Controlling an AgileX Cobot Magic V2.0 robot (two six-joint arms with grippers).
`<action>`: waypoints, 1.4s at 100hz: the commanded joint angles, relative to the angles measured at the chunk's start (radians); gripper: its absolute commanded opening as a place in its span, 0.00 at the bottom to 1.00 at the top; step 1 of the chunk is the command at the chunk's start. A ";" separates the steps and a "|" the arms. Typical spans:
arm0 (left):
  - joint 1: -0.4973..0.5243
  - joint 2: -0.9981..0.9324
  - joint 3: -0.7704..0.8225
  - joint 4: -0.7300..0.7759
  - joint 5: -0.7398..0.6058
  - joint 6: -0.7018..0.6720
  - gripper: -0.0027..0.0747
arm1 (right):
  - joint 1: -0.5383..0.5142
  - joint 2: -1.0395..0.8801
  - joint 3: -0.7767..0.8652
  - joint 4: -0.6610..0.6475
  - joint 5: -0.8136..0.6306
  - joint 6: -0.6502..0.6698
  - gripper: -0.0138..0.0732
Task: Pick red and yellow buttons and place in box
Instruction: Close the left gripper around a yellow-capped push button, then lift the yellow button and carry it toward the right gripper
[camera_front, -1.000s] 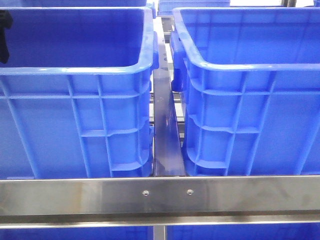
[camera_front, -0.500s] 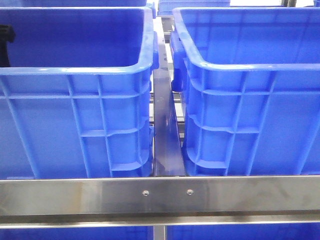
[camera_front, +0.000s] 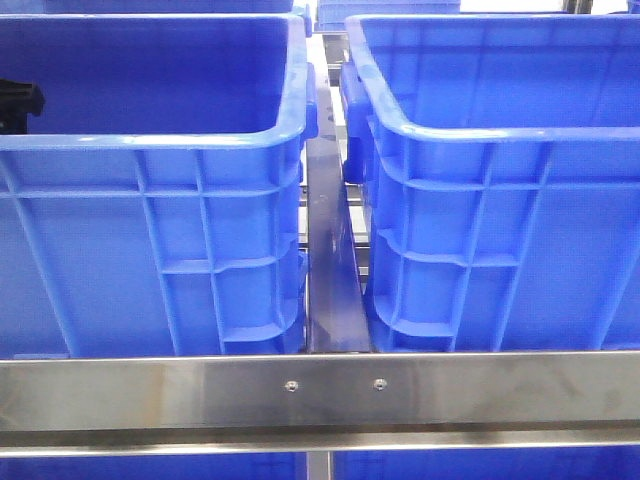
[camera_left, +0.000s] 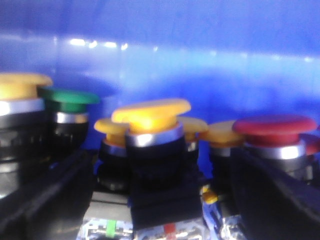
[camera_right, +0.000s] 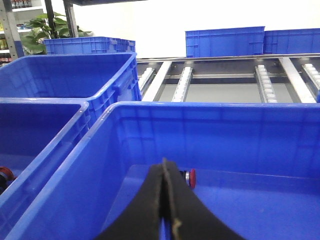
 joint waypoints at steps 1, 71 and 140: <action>0.001 -0.044 -0.034 -0.007 -0.050 -0.009 0.67 | 0.002 0.001 -0.028 0.010 -0.021 -0.009 0.08; 0.001 -0.008 -0.034 -0.005 -0.034 -0.009 0.42 | 0.002 0.001 -0.028 0.010 -0.024 -0.009 0.08; -0.085 -0.297 -0.034 -0.002 0.167 0.142 0.01 | 0.002 0.001 -0.028 0.010 -0.024 -0.009 0.08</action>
